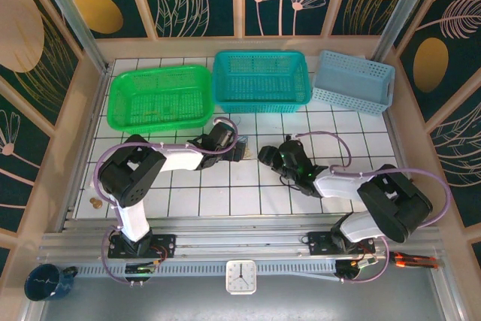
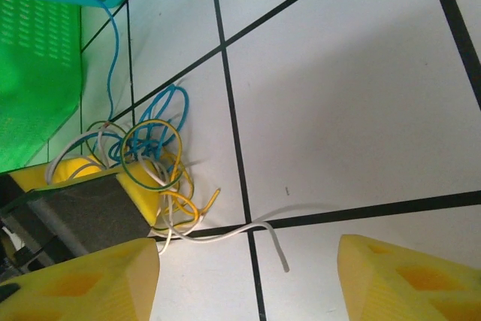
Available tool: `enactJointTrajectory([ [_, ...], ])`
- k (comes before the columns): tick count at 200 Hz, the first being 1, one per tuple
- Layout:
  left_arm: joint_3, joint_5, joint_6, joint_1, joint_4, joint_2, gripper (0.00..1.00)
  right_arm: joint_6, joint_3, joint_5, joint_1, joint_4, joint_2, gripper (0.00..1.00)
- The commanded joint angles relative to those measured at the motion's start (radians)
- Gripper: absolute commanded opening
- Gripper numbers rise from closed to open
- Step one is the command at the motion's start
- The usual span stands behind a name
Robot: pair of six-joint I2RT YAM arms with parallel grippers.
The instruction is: Untangle the cables
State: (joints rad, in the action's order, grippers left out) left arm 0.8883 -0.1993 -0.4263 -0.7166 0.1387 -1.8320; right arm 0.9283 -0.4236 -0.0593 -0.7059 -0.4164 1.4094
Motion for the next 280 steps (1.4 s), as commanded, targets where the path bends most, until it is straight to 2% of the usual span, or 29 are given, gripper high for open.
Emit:
enactJointTrajectory([
  [1,-0.028,0.015,-0.004,0.002,-0.022,-0.029,0.99,-0.028,-0.034,0.011,0.008,-0.031,0.039,0.57],
  [52,-0.029,0.022,-0.005,0.002,-0.02,-0.02,0.99,-0.024,-0.055,0.038,0.009,-0.085,0.107,0.4],
  [124,-0.035,0.029,-0.008,0.002,-0.016,-0.012,0.99,-0.029,-0.088,0.038,0.01,-0.102,0.181,0.29],
  [154,-0.037,0.038,-0.013,0.001,-0.01,-0.009,0.99,-0.034,-0.096,0.023,0.009,-0.102,0.205,0.16],
  [181,-0.035,0.044,-0.016,0.001,-0.012,-0.006,0.99,-0.052,-0.111,0.011,0.011,-0.097,0.204,0.0],
  [243,-0.031,0.094,-0.046,0.004,-0.015,0.111,0.99,-0.165,-0.198,0.007,0.016,0.041,0.064,0.0],
  [280,-0.053,0.09,-0.065,0.021,0.024,0.294,0.99,-0.285,-0.325,0.038,0.033,0.167,-0.034,0.0],
])
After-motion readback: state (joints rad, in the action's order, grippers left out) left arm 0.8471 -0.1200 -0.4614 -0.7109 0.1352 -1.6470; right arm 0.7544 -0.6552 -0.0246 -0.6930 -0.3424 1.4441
